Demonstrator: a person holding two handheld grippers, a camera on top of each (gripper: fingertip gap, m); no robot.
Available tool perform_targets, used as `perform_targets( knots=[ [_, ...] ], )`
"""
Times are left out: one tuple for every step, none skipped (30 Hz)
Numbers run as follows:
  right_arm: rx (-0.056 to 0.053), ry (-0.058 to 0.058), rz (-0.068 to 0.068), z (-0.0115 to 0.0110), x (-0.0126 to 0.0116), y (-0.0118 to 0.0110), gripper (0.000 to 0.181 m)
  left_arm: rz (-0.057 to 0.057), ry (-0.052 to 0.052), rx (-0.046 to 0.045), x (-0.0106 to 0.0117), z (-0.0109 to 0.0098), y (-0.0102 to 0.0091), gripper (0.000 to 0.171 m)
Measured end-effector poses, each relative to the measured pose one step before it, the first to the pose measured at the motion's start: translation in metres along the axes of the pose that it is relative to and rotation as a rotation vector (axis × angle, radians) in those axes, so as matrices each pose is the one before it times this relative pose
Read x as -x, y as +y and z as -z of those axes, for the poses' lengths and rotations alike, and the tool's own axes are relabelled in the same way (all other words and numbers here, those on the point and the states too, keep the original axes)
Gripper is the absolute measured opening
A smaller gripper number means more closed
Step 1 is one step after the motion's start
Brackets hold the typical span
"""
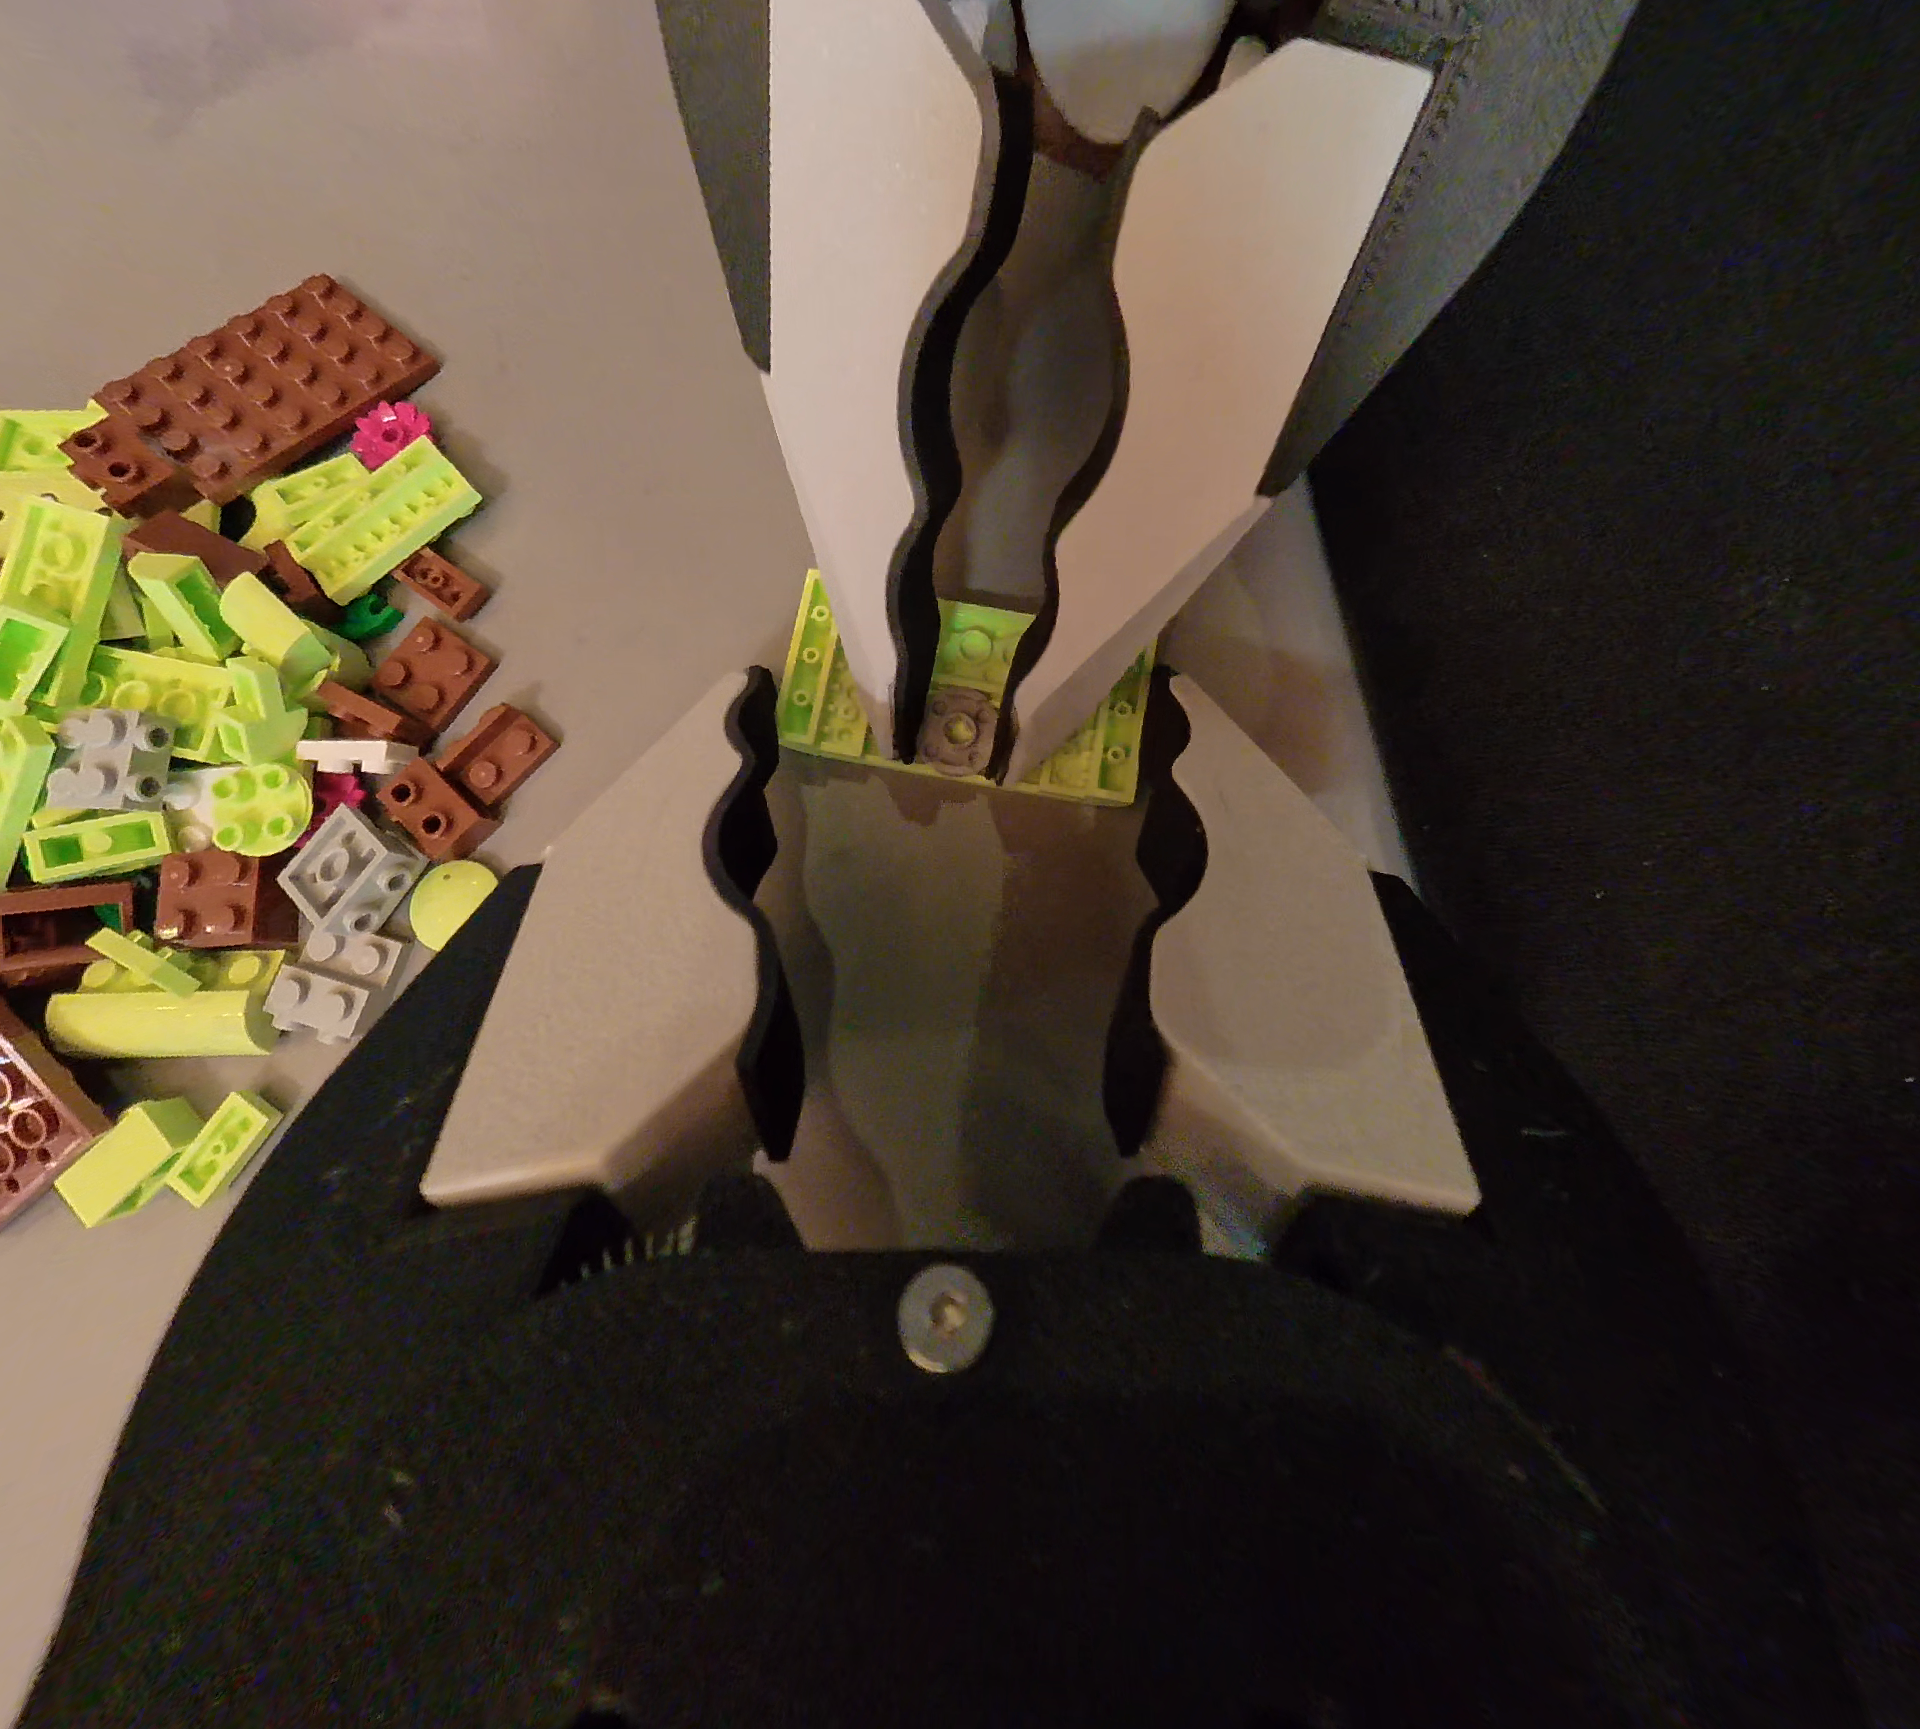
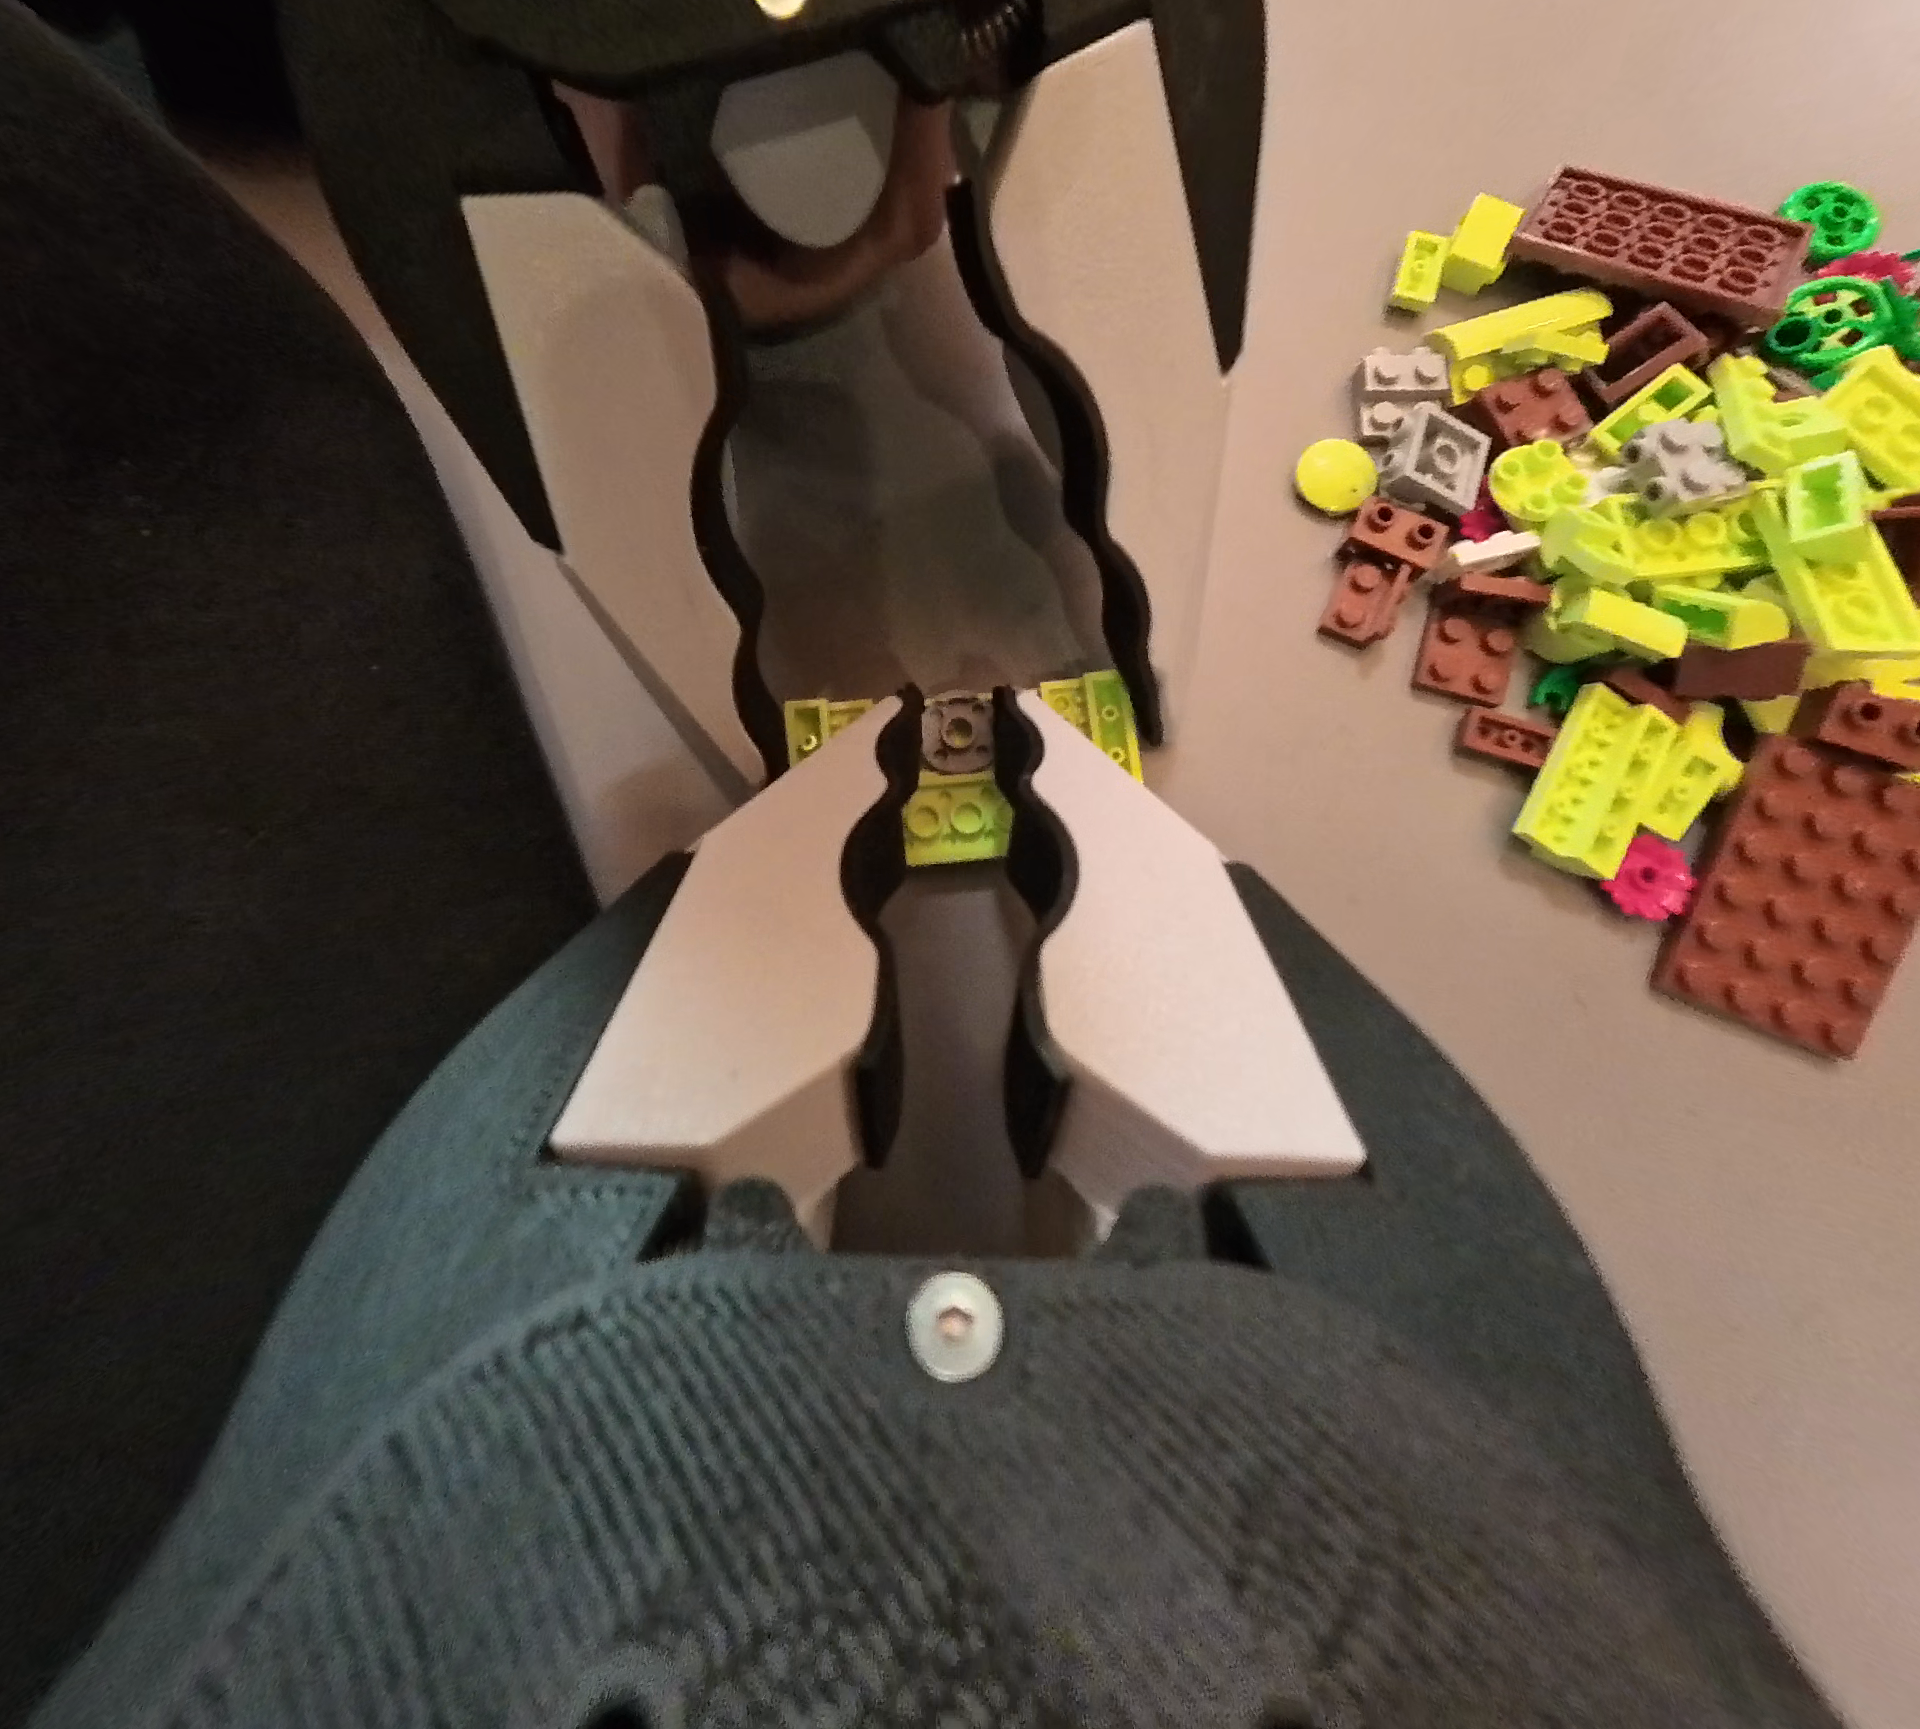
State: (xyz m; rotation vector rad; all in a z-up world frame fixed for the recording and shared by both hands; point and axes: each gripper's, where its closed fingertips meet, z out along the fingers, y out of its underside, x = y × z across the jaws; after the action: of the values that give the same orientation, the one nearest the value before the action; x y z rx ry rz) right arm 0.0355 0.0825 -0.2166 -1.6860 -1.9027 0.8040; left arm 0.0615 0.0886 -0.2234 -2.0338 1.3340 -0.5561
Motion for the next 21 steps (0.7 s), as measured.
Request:
perform_targets(
  knots=[
    [-0.0153,-0.0058,-0.0059,0.0002,0.00001,-0.0002,0.013,-0.0017,-0.0018,0.00065,0.00007,-0.00016,0.00002,0.07],
    [-0.0133,-0.0026,-0.004,0.00025,-0.00011,-0.00018,0.013,0.0002,0.0,0.00012,0.00008,-0.00009,0.00006,0.07],
    [-0.0123,-0.0007,-0.0034,0.00024,-0.00024,-0.00014,0.013,0.0002,0.0001,0.00077,0.00003,-0.00011,0.00008,0.07],
    [-0.0121,-0.0021,-0.0063,0.00024,-0.00016,-0.00018,0.012,-0.0008,-0.0006,0.00103,-0.00004,-0.0001,0.00011,0.07],
    [-0.0115,-0.0051,-0.0089,0.00032,-0.00016,-0.00001,0.012,-0.0002,-0.0001,0.00043,0.0,-0.00003,0.0,0.07],
    [-0.0105,-0.0062,-0.0087,0.00019,-0.00006,-0.00011,0.012,-0.0004,-0.0003,0.00092,0.00008,-0.00023,0.00011,0.071],
    [-0.0095,-0.0065,-0.008,0.00019,0.0,-0.0002,0.012,0.0002,0.0001,0.00001,-0.00003,0.0,0.0,0.071],
    [-0.0102,-0.006,-0.0057,0.00013,-0.00003,-0.00032,0.012,-0.0005,-0.0005,0.00031,0.00007,-0.00004,-0.00002,0.071],
    [-0.0051,-0.0044,-0.0017,0.00016,0.00001,-0.00024,0.012,-0.0003,-0.0008,0.0004,0.0,-0.00008,0.00009,0.071],
    [-0.0019,-0.0025,0.0006,0.00013,-0.00006,-0.00035,0.011,-0.0008,-0.0008,0.0001,0.00003,-0.00003,-0.00002,0.071],
    [-0.0258,0.0023,0.0025,0.00223,-0.00074,-0.00372,0.0,-0.0001,0.0001,-0.00011,-0.00005,-0.00007,-0.00008,0.071],
    [-0.083,-0.0109,-0.0002,0.00792,0.00089,-0.01292,0.0,0.0012,-0.0026,0.00078,0.00041,0.00009,0.00015,0.071],
    [-0.0517,-0.0166,-0.0158,0.00753,-0.00013,-0.0122,0.0,0.0063,-0.0028,-0.00084,0.00111,0.00012,-0.00008,0.071],
    [0.0313,0.0227,0.0061,0.00316,-0.00603,-0.00021,0.0,0.0026,-0.0003,-0.00001,0.00031,0.00001,0.00001,0.071],
    [0.0508,0.0581,0.0428,0.00195,-0.00968,0.00597,0.0,-0.0003,-0.0003,0.00012,-0.00007,-0.00003,-0.00002,0.071],
    [0.0294,0.0444,0.034,0.00194,-0.00709,0.00572,0.0,-0.0001,-0.0004,-0.00007,0.0001,0.00013,-0.00001,0.071],
    [0.0099,0.0085,0.0021,0.00195,-0.00231,0.00386,0.0,-0.0001,0.0,0.00005,0.0,0.0,0.00001,0.071],
    [-0.006,-0.0053,-0.0174,0.00242,-0.00035,0.00154,0.0,0.0003,0.0004,-0.00002,0.00002,-0.00003,-0.00003,0.071],
    [-0.0151,-0.0035,-0.0198,0.0028,-0.00028,0.00071,0.0,0.0006,0.0007,-0.00007,-0.00001,0.0001,-0.00004,0.071],
    [0.0001,-0.003,-0.0209,0.00185,-0.00073,0.00269,0.0,0.0003,0.0001,0.00003,-0.00004,0.0,0.0,0.071],
    [0.0134,-0.0006,-0.0208,0.00097,-0.00113,0.00425,0.0,-0.0006,-0.0009,0.00011,0.00004,-0.00003,-0.00002,0.071]
  ],
)
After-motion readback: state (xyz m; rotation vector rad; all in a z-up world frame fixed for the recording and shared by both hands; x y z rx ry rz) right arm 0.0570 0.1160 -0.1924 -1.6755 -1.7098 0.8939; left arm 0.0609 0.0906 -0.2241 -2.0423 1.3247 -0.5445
